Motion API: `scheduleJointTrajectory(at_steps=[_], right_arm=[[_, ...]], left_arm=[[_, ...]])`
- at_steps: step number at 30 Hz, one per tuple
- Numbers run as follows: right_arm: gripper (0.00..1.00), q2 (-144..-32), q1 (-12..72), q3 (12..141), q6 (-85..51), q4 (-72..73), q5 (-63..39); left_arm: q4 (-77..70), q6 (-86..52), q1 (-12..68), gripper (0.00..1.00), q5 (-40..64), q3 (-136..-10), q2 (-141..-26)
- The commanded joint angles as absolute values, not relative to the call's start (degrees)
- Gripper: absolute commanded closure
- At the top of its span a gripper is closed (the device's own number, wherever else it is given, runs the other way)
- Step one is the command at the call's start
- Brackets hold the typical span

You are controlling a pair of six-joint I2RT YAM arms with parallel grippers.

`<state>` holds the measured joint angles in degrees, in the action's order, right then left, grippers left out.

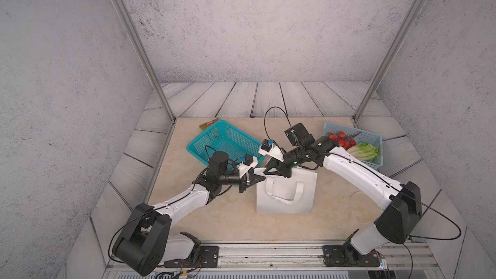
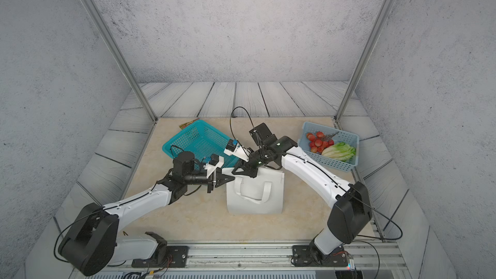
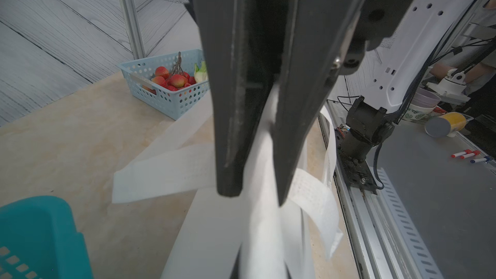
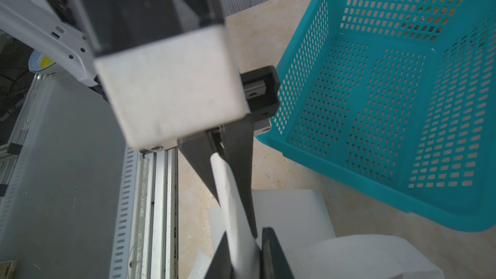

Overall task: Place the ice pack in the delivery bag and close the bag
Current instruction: Seal the delivery bag at the center of the board.

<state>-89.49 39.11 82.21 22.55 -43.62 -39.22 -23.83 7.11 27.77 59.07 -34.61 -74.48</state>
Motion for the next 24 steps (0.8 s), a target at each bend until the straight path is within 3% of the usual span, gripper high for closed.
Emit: scheduleJointTrajectory(at_steps=[1, 3, 7, 8, 12, 15, 17, 19, 24], right_arm=[[0.91, -89.02, 39.44, 80.01, 24.14, -49.78, -38.76], [1.00, -89.05, 39.42, 79.82, 25.06, -50.80, -38.38], [1.00, -88.88, 39.38, 80.69, 27.75, -54.46, -35.32], [1.00, -88.58, 39.42, 80.52, 28.09, -54.46, -35.12], [1.00, -87.66, 39.38, 79.46, 28.30, -52.15, -36.59], [1.00, -86.80, 39.45, 78.22, 28.17, -49.41, -37.87], [1.00, -86.00, 39.38, 77.05, 28.39, -47.61, -38.58], [1.00, -85.09, 39.42, 75.81, 28.77, -45.98, -39.12], [0.99, -84.29, 39.44, 73.84, 28.35, -42.91, -40.41]], left_arm=[[-21.27, 9.69, 25.93, 1.00, 60.16, -37.16, -73.32], [-20.40, 10.13, 25.36, 1.00, 60.35, -37.50, -73.10], [-16.18, 11.91, 23.57, 1.00, 60.08, -38.22, -71.78], [-14.06, 12.83, 23.06, 0.95, 60.04, -38.56, -71.13], [-4.22, 16.51, 20.36, 0.51, 61.20, -38.95, -65.79], [0.13, 16.51, 18.87, 0.27, 60.10, -37.61, -58.90], [-1.46, 14.09, 18.81, 0.16, 58.03, -36.67, -55.45], [-4.39, 11.36, 19.08, 0.12, 56.22, -36.79, -55.01], [-3.36, 13.84, 21.77, 0.14, 58.99, -41.76, -61.38]])
